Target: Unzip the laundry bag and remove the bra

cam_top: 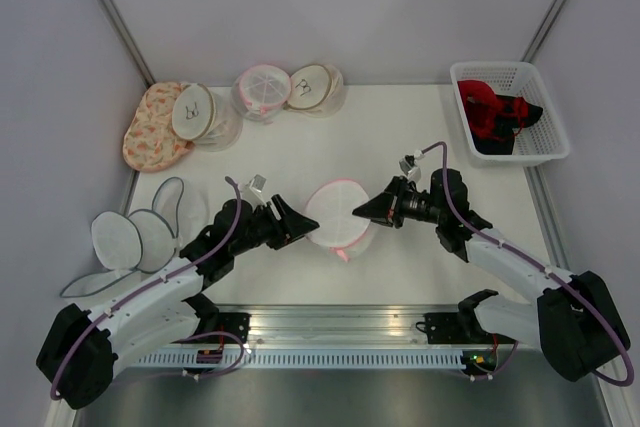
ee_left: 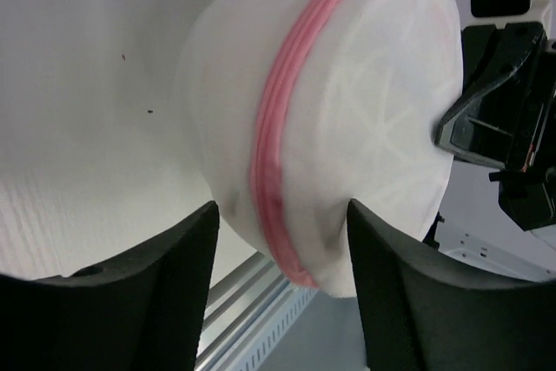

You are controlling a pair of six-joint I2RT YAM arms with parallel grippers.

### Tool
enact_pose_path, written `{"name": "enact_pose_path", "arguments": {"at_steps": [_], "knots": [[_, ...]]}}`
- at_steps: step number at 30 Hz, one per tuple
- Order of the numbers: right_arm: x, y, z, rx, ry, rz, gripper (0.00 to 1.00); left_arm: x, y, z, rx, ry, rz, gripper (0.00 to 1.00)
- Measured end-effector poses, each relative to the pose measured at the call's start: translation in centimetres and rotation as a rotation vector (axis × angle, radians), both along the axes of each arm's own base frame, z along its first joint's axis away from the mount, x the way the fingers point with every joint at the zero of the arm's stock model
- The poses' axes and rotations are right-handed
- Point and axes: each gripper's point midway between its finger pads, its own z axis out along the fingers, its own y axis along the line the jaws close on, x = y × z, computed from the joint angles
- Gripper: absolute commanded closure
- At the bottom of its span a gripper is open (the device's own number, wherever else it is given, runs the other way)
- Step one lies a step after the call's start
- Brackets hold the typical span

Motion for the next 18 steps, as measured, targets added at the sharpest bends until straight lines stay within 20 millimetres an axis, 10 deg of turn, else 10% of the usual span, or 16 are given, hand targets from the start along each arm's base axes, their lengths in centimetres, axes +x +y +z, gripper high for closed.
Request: {"name": "enact_pose_path", "arguments": {"at_steps": [11, 15, 18], "knots": [[-2.1, -0.4, -2.1, -0.05, 0.041, 0.071, 0.99, 0.4, 0.1, 0.1, 0.0, -0.004, 0.024, 0.98], [-2.2, -0.7, -3.6, -0.111, 0.037, 0.078, 0.54, 0.4, 0.0, 0.2, -0.003, -0.005, 0.021, 0.98], [-1.7, -1.5, -5.0, -0.229, 0.02, 0.056, 0.4, 0.6, 0.3, -0.2, 0.012, 0.006, 0.046, 0.98]]}}
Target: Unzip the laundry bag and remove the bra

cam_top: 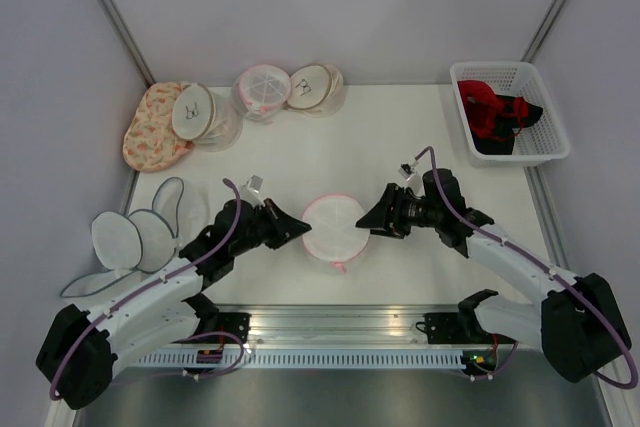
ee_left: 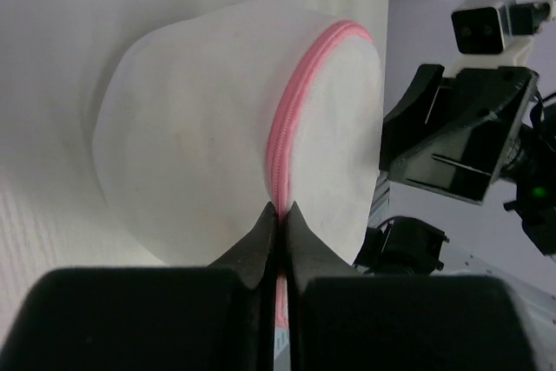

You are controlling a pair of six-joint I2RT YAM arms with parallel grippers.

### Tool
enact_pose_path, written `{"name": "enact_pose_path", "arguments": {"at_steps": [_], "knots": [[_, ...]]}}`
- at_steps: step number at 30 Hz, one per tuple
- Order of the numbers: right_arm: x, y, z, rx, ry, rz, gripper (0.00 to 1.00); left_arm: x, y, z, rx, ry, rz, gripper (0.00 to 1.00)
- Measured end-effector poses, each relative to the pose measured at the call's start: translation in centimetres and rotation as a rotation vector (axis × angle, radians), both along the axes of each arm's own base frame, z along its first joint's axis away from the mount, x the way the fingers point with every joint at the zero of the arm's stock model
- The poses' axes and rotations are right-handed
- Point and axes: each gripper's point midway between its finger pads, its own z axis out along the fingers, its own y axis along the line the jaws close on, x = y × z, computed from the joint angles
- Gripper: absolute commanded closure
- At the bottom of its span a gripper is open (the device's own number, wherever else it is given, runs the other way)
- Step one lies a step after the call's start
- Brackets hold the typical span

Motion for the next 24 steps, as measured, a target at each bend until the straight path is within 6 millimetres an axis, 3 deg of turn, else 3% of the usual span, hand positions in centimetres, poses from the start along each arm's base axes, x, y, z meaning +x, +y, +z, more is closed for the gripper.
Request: {"name": "enact_pose_path", "arguments": {"at_steps": [6, 11, 17, 24], "knots": [[1.1, -1.7, 0.5, -0.163, -0.129, -0.021, 0.36, 0.9, 1.3, -0.7, 0.014, 0.055, 0.123, 0.98], [-0.3, -2.4, -0.4, -0.262, -0.173, 0.006, 0.37, 1.7, 2.3, -1.7, 0.014, 0.122, 0.255, 0.98], [-3.6, -0.4, 0.9, -0.3, -0.281, 0.111, 0.41, 2.7, 1.9, -2.8, 0.03, 0.198, 0.362, 0.98], [-6.3, 3.1, 0.6, -0.3, -0.345, 0.191, 0.44, 3.4, -0.7, -0.7, -0.013, 0.212, 0.385, 0.98]]}}
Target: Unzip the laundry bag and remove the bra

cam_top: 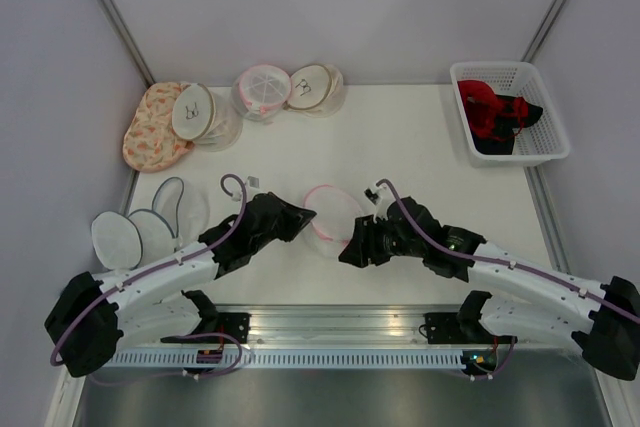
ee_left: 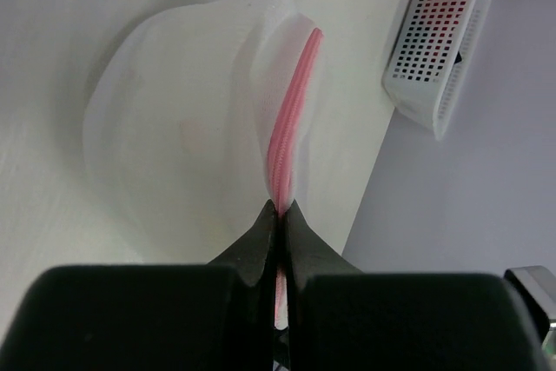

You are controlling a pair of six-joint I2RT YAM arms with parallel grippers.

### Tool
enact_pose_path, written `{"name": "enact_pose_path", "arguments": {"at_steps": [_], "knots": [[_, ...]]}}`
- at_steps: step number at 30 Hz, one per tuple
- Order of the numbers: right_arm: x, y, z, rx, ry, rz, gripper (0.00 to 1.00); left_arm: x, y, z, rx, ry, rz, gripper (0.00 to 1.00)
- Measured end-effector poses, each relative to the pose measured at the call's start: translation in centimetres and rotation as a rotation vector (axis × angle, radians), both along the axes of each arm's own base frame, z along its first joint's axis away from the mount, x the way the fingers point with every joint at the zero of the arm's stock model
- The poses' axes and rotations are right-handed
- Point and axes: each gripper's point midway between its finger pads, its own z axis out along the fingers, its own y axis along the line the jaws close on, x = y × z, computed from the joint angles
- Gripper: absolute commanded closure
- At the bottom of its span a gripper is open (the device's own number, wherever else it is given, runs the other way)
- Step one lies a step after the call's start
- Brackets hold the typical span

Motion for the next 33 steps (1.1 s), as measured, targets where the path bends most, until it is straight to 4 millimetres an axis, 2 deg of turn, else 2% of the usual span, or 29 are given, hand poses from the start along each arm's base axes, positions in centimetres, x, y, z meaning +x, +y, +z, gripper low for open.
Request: {"name": "enact_pose_path", "arguments": {"at_steps": [6, 13, 15, 18, 19, 21, 22, 23, 29, 33], "knots": [[0.4, 1.4, -2.5, -0.071, -0.042, -0.05, 0.44, 0.1, -0.4, 0.9, -0.034, 0.002, 0.018, 0.98], [2.3, 1.5, -3.3, -0.126, -0.127, -0.155, 0.45, 0.0, -0.4, 1.4, -0.061, 0.006, 0.028, 0.98], [2.8, 1.4, -3.3, -0.132, -0.148, -0.183, 0.49, -0.1, -0.5, 1.3, -0.064, 0.011, 0.027, 0.98], [3.6, 1.1, -3.1, -0.137, -0.174, -0.219, 0.62, -0.2, -0.5, 1.2, -0.069, 0.016, 0.026, 0.98], [3.8, 1.1, -3.0, -0.136, -0.183, -0.231, 0.73, -0.2, -0.5, 1.1, -0.068, 0.019, 0.025, 0.98], [4.1, 1.0, -2.7, -0.133, -0.197, -0.244, 0.84, -0.4, -0.5, 0.9, -0.07, 0.026, 0.021, 0.98], [4.2, 1.0, -2.6, -0.129, -0.202, -0.251, 0.94, -0.5, -0.6, 0.7, -0.071, 0.031, 0.017, 0.98], [4.3, 0.9, -2.4, -0.127, -0.208, -0.255, 0.98, -0.5, -0.5, 0.6, -0.071, 0.034, 0.016, 0.98], [4.1, 0.3, -2.2, -0.141, -0.208, -0.255, 1.0, -1.0, -0.3, -0.3, -0.059, 0.049, 0.003, 0.98], [3.4, -0.7, -2.9, -0.215, -0.186, -0.229, 1.0, -1.5, -0.3, 0.2, -0.029, 0.005, -0.052, 0.98]]}}
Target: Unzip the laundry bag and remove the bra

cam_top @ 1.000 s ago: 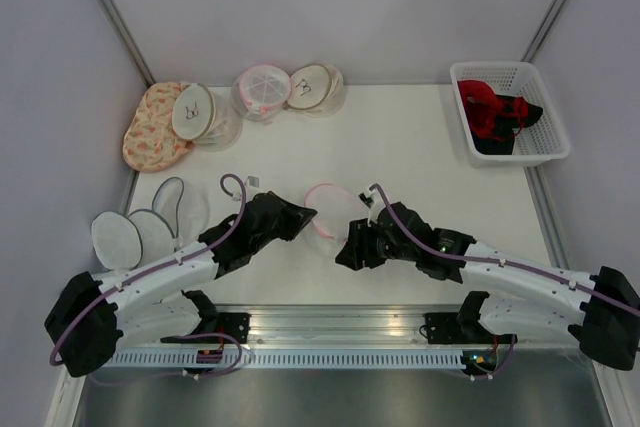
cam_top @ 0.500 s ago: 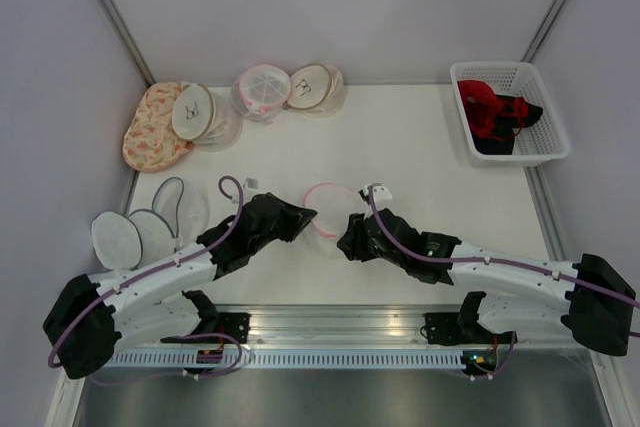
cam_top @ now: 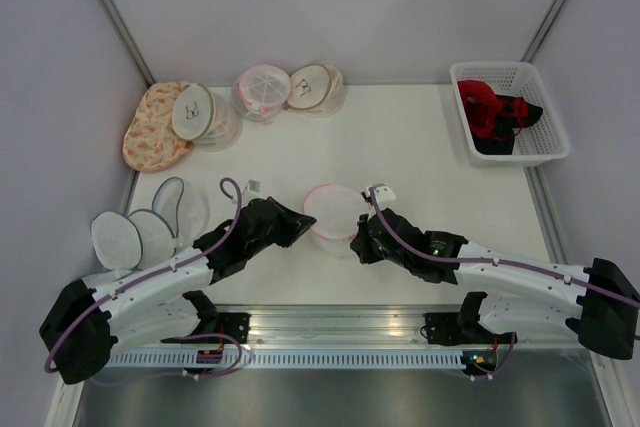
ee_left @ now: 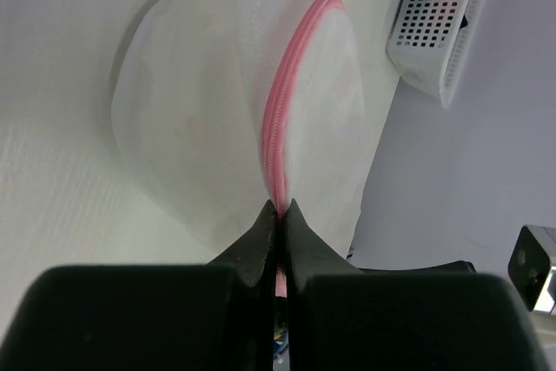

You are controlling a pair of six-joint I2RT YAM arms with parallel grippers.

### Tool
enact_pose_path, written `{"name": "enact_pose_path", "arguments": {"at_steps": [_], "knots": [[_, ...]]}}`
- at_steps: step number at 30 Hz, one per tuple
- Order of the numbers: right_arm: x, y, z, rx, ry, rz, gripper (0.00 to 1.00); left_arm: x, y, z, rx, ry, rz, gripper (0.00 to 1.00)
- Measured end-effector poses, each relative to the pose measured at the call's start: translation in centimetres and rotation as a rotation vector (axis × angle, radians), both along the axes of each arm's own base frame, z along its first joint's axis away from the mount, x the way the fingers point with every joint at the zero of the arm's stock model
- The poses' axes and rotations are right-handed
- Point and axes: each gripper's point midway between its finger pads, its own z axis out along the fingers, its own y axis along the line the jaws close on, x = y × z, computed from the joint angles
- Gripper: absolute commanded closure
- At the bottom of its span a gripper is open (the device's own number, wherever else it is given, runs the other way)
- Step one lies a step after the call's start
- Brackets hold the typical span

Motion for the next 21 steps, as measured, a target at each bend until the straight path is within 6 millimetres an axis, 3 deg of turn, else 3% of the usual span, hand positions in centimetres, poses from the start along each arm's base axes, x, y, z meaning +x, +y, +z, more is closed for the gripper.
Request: {"name": "enact_pose_path", "arguments": {"at_steps": [9, 14, 21], "knots": [[-1.2, -1.9, -0.7, -0.125, 0.042, 0.036, 1.0, -1.4, 0.2, 0.7, 0.115, -0.126, -0.232, 0.98], [-1.0, -2.3, 0.1, -0.164, 0.028, 0.038, 1.0, -1.7, 0.2, 1.0, 0.167, -0.169, -0.352, 0.98], [-0.6, -3.6, 1.2, -0.248, 0.009, 0.03, 1.0, -1.0, 1.9, 1.8, 0.234, -0.204, -0.436, 0.98]]}}
